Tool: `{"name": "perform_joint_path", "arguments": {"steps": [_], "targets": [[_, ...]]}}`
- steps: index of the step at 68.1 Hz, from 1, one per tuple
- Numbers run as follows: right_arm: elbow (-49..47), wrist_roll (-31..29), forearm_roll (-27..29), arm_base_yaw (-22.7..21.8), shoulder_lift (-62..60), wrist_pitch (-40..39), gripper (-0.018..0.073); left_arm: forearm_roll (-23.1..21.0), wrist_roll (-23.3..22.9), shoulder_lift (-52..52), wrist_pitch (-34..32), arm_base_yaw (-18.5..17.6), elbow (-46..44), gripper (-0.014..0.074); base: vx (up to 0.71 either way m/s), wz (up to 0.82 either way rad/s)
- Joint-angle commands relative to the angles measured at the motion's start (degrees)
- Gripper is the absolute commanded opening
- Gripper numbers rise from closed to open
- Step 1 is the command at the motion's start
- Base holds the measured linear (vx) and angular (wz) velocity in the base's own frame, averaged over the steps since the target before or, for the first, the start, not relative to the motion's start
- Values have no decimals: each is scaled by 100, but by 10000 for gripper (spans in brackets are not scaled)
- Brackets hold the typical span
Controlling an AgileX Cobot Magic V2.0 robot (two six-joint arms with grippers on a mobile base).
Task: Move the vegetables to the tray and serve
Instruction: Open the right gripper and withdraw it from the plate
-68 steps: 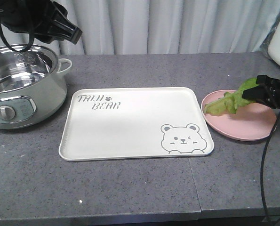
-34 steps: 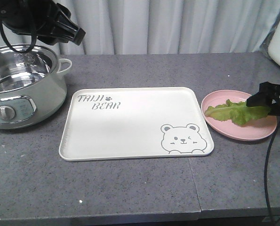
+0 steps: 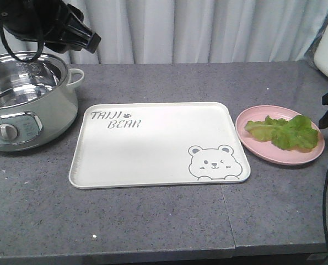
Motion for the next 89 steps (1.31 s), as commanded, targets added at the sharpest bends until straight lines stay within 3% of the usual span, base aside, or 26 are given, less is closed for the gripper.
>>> {"name": "perform_joint_path", "arguments": {"steps": [1,20,61,71,85,89], "targets": [[-173,174,0,-40,-264,99,436,59,-64,-194,-123,0,-154,376,0,0],[-173,179,17,-40,-244,38,363,59,-64,-189,-123,0,-154,376,0,0],[-173,141,111,25,386,88,346,59,-58,-41,-123,0,-154,376,0,0],[-173,141,111,25,404,90,234,59,-58,-41,-123,0,-154,376,0,0],[-173,91,117,25,404,102,-4,59,-58,-41,-123,0,-154,376,0,0],[-173,67,157,25,404,102,-13,59,-58,-41,-123,0,-154,376,0,0]]}}
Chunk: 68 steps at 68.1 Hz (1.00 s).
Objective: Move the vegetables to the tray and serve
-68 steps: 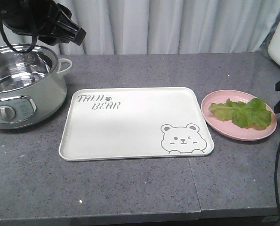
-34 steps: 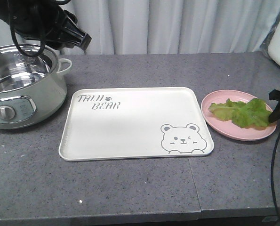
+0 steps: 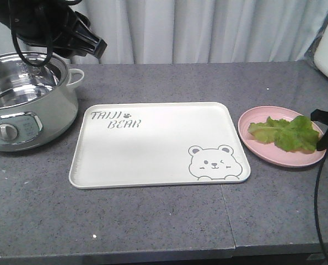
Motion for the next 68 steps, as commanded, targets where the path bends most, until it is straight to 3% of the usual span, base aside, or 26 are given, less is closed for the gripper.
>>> {"name": "perform_joint_path", "arguments": {"steps": [1,31,43,48,53,68], "targets": [[-163,-100,126,-6,-299,-44,-12,74,-58,-195,-123,0,-154,376,0,0],[-163,-901,2018,-522,-586,-45,-6,79,-63,-195,-123,0,-154,376,0,0],[-163,-1373,3158,-390,-942,64,-5,85,-63,-195,-123,0,-154,376,0,0],[-246,-1468,3520,-122,-989,157,-4,97,-63,-195,-123,0,-154,376,0,0],[-431,-1484,3528,302,-989,234,-4,129,-63,-182,-123,0,-154,376,0,0],[-844,-1310,2961,1865,-984,-445,-3,583,-237,-146,-123,0,-154,376,0,0]]}}
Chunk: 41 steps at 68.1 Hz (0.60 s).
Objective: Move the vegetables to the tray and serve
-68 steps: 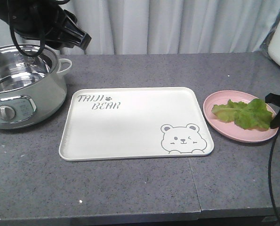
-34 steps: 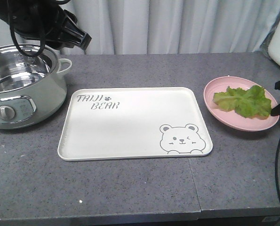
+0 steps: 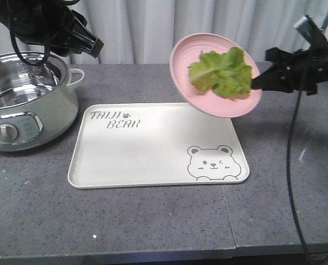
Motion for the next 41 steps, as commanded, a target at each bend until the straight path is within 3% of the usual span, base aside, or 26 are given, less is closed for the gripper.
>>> {"name": "perform_joint_path", "arguments": {"steps": [1,8,18,31,41], "targets": [[-248,142,-25,555,-331,-519,-3,381,-240,-146,-123,0,-154,376,0,0],[-248,309,-398,1134,-215,-938,-3,622,-332,-146,-123,0,-154,376,0,0],[-248,406,-675,1654,214,-1042,1,623,-336,-146,-123,0,-149,376,0,0],[-248,393,-949,1930,667,-1034,25,628,-482,-146,-123,0,-149,376,0,0],[-248,333,-1114,1922,705,-1143,123,618,-482,-146,-123,24,-149,376,0,0]]}}
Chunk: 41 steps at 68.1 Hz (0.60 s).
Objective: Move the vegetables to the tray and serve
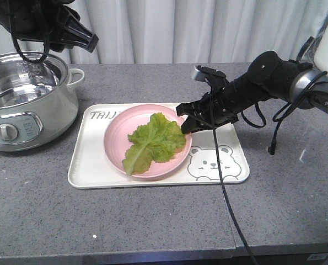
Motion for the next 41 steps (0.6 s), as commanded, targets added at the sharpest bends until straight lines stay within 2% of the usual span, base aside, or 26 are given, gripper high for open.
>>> {"name": "perform_joint_path", "arguments": {"steps": [1,13,19,28,41], "targets": [[-180,-77,134,-16,-378,-217,137,150,-77,-201,-123,44,-149,376,0,0],[-180,-83,-1,-16,-395,-237,384,94,-265,-201,-123,345,-149,376,0,0],[-251,-9,-263,-27,-468,-238,468,80,-338,-201,-123,512,-149,376,0,0],[-621,523,-982,-27,-684,146,486,-209,-374,-201,-123,776,-149,376,0,0],[-1394,1656,-2772,-27,-978,1170,461,-1005,-462,-90,-123,1282,-87,376,0,0]]}}
